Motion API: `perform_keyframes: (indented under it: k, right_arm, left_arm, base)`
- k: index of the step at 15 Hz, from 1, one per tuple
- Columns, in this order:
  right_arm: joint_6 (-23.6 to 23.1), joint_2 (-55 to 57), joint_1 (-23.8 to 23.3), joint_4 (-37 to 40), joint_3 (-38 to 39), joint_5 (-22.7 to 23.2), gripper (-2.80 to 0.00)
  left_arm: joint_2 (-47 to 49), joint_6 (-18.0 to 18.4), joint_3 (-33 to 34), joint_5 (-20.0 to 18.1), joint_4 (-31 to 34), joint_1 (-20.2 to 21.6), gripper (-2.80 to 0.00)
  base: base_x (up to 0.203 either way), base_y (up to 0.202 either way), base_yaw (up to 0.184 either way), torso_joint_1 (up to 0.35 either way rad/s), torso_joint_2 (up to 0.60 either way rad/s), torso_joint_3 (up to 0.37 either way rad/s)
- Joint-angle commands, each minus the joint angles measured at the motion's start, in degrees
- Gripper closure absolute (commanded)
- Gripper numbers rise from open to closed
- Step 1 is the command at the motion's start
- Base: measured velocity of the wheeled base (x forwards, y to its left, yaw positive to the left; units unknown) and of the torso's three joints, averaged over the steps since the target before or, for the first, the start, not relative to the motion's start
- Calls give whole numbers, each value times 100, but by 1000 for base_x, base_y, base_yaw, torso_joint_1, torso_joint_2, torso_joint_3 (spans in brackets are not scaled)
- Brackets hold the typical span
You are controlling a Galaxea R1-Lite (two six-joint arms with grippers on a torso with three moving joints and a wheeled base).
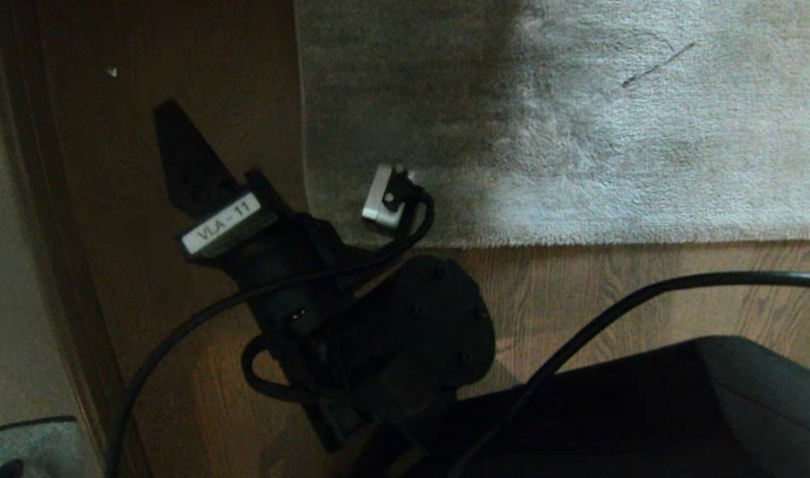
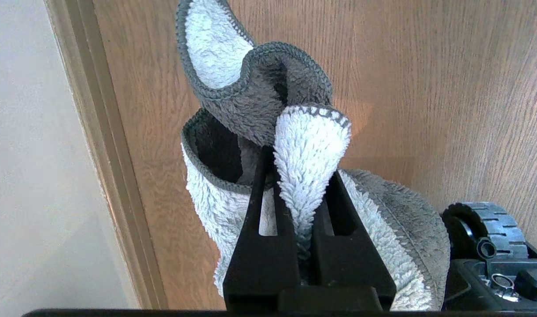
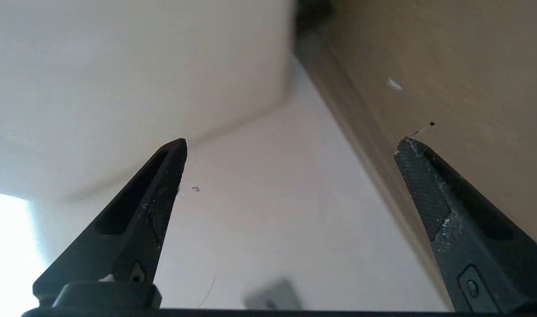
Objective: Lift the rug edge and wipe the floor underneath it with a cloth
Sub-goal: Lay down the carpet
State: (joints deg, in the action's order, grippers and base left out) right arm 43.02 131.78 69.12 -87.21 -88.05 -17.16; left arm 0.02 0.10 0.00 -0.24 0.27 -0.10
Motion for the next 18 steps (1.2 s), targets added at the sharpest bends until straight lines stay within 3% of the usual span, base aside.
perform_keyframes:
  k: [1, 10, 11, 18]
  right_arm:
    - [16, 8, -3, -274, 399, -7, -280]
    - [-118, -310, -523, -274, 1600, -51, -280]
    - [-118, -378, -578, -274, 1706, -85, 0]
    - [-118, -664, -632, -274, 2549, -101, 0]
  left_arm:
    - [-2, -1, 0, -2, 0, 1, 0]
    - [-2, -1, 0, -2, 0, 1, 0]
    - [-2, -1, 0, -2, 0, 1, 0]
    - [-2, -1, 0, -2, 0, 1, 0]
  base:
    - [0, 0, 0, 0, 0, 0]
    - [0, 0, 0, 0, 0, 0]
    - [0, 0, 0, 0, 0, 0]
    - [0, 0, 0, 0, 0, 0]
